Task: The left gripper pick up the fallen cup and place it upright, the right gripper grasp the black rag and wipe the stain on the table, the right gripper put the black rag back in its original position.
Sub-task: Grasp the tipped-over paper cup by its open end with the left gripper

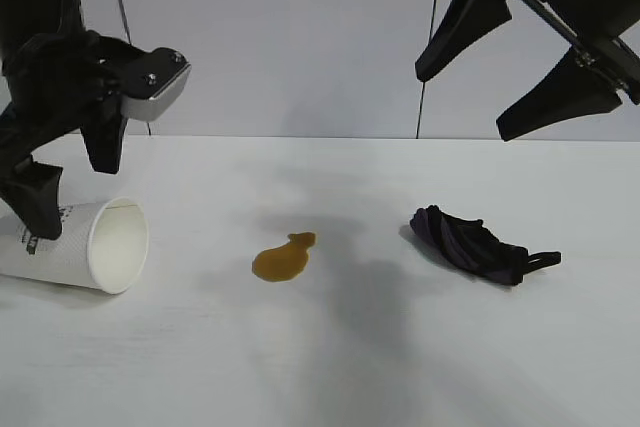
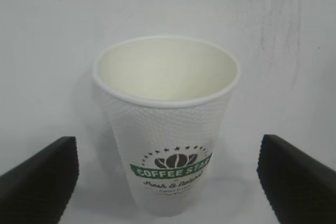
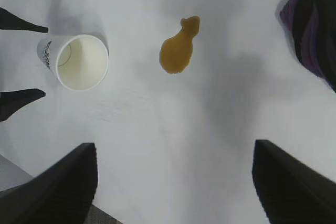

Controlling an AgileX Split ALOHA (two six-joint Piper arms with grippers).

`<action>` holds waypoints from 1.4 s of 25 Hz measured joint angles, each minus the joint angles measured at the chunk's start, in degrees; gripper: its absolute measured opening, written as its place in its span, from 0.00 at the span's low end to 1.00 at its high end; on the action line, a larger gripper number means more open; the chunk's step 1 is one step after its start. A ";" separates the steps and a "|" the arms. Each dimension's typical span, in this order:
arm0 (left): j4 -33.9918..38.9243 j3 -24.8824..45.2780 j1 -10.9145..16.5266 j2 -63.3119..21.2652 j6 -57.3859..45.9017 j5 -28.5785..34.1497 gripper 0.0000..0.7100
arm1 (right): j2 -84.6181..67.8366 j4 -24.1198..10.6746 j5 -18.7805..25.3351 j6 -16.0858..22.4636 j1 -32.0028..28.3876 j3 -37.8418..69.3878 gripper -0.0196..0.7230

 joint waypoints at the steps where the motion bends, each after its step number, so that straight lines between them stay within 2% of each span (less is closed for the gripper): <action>1: 0.00 0.42 0.00 0.00 0.00 -0.49 0.93 | 0.00 0.00 0.00 0.00 0.00 0.00 0.78; 9: -0.06 0.84 -0.13 0.32 0.00 -3.56 0.93 | 0.00 0.00 0.00 0.00 0.00 0.00 0.78; 16: -0.12 0.84 -1.01 4.73 -1.03 -4.63 0.93 | 0.00 0.00 0.00 0.00 0.00 0.00 0.78; 24: -0.12 0.84 -1.13 5.65 -1.15 -5.63 0.93 | 0.00 0.00 0.16 0.00 0.00 0.00 0.78; 26: -0.12 0.84 -1.13 5.87 -1.15 -5.75 0.90 | 0.00 0.00 0.22 0.00 0.00 0.00 0.78; 30: -0.06 0.84 -1.13 5.91 -1.15 -5.94 0.77 | 0.00 0.00 0.22 0.00 0.00 0.00 0.78; 35: -0.06 0.84 -1.13 5.68 -1.82 -6.11 0.73 | 0.00 0.00 0.27 0.00 0.00 0.00 0.78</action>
